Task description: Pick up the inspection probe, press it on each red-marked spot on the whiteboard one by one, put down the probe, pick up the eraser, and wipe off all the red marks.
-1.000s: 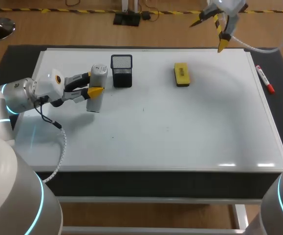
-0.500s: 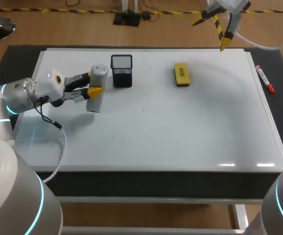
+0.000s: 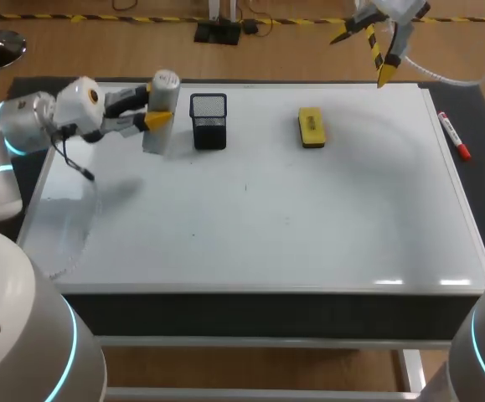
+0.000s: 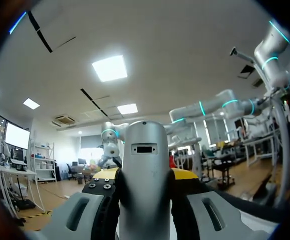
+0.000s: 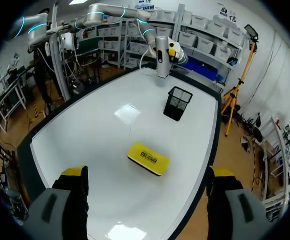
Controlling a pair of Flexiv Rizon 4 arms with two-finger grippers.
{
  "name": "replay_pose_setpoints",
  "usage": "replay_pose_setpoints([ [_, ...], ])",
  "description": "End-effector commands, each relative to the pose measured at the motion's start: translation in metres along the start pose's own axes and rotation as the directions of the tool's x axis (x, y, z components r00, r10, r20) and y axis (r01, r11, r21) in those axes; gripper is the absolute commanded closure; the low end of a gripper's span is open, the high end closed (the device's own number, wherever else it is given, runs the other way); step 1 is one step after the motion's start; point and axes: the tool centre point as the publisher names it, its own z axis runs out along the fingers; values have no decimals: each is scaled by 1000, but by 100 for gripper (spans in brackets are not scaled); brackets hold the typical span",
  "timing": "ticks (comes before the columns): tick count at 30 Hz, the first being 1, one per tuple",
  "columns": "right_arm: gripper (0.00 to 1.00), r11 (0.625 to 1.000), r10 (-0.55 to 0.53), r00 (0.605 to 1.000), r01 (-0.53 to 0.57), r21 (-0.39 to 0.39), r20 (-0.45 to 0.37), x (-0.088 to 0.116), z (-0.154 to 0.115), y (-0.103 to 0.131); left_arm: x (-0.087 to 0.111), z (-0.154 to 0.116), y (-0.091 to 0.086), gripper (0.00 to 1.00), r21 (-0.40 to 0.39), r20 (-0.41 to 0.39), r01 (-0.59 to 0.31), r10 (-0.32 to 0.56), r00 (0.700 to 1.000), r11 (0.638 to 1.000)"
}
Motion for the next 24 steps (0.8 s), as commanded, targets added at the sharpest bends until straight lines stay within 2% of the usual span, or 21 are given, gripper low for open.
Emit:
replay_pose_setpoints([
  [1,0,1000,-2,1000,2,4,-4,0,-2,0,-31,12,-8,100,11,-87,-9,10,996,1000],
  [6,0,1000,-2,1000,2,4,-4,0,-2,0,-52,31,-14,100,64,-117,-34,42,992,997],
  [13,0,1000,-2,1000,2,4,-4,0,-2,0,-73,58,-7,100,117,-153,-22,40,987,993],
  [24,0,1000,-2,1000,2,4,-4,0,-2,0,-80,88,11,100,145,-179,0,26,984,990],
])
